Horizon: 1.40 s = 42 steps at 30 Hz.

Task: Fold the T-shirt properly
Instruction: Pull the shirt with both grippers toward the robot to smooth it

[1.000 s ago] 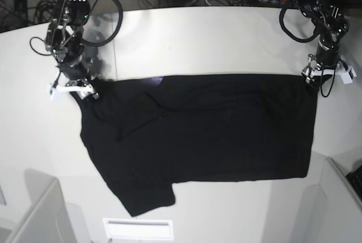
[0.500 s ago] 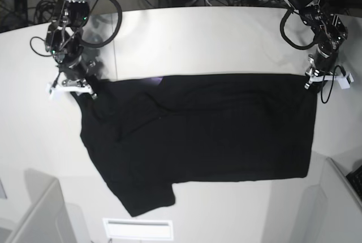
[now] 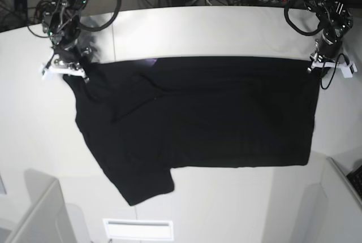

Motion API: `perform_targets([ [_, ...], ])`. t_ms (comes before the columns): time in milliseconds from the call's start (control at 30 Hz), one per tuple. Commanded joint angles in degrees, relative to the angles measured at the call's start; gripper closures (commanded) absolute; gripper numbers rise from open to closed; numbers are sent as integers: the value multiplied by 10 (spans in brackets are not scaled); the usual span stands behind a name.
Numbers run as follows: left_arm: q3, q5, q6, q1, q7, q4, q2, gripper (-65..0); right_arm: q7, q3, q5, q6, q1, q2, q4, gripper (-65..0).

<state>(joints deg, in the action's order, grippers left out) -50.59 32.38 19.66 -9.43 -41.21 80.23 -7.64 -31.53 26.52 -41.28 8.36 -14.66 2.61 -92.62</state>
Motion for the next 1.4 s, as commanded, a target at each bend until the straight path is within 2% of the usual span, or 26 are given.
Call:
perform_targets([
  [0, -4, 5, 0, -5, 19, 25, -11, 0, 19, 1, 0, -3, -3, -5, -23, 0],
  [100, -3, 5, 0, -21, 19, 48, -5, 0, 18, 1, 0, -3, -17, -3, -38, 0],
  [300, -3, 5, 0, -65, 18, 87, 3, 0, -21, 6, 0, -2, -25, -3, -45, 0],
  [533, -5, 5, 0, -108, 15, 96, 2, 0, -21, 5, 0, -2, -68, -3, -83, 0],
  [700, -8, 5, 3, -123, -45, 119, 2, 0, -21, 3, 0, -2, -108, -2, -93, 0],
  [900, -8, 5, 3, -140, -53, 144, 2, 0, -21, 5, -53, -2, -140, -6, -95, 0],
  [1367, -7, 5, 3, -189, -53, 167, 3, 0, -21, 5, -58, -2, -177, -3, -127, 0],
])
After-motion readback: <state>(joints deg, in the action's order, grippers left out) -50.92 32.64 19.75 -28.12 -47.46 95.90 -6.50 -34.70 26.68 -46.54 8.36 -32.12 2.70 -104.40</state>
